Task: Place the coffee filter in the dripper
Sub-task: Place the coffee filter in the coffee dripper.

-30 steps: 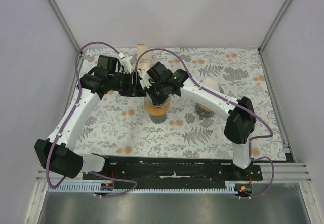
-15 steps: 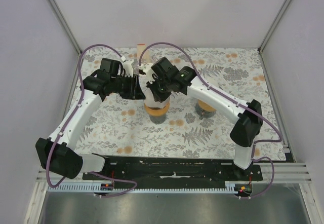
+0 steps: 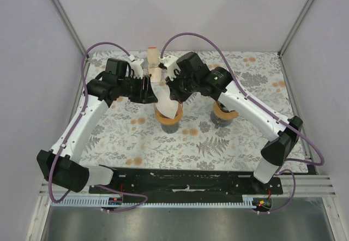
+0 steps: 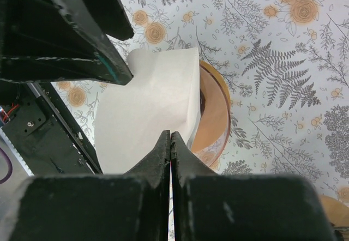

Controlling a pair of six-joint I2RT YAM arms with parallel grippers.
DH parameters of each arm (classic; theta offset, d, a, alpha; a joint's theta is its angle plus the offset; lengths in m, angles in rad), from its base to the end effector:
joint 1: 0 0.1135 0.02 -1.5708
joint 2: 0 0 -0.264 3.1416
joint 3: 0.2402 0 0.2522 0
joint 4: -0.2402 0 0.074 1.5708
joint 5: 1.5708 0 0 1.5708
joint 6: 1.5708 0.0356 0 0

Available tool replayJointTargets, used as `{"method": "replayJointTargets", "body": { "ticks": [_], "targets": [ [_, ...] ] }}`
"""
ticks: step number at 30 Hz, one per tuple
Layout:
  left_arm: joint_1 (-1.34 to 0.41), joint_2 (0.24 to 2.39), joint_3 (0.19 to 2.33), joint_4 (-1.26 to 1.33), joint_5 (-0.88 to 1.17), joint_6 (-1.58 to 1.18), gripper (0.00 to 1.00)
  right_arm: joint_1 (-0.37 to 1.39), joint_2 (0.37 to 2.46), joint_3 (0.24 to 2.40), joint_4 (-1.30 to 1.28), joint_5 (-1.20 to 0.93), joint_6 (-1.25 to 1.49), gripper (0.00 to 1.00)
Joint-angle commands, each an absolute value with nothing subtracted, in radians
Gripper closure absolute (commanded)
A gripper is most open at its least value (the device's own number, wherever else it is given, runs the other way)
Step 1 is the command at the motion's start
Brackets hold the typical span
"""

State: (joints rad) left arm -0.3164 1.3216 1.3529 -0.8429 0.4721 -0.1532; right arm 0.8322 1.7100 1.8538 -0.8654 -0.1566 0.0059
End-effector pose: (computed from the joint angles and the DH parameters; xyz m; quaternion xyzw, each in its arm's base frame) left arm 0.2521 -0.0996 0.3603 0.1600 0.8930 -0.2951 0.2999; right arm 0.2466 0.2791 0.3973 -0.3942 0.8190 0.2322 0.3462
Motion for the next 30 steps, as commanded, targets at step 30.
{"method": "replayJointTargets", "body": {
  "ticks": [30],
  "targets": [
    [-0.322,1.328,1.391,-0.825,0.532,-0.166,0.40,0.908,1.994,1.833,-0.899,-0.081,0.046,1.00]
  ]
}}
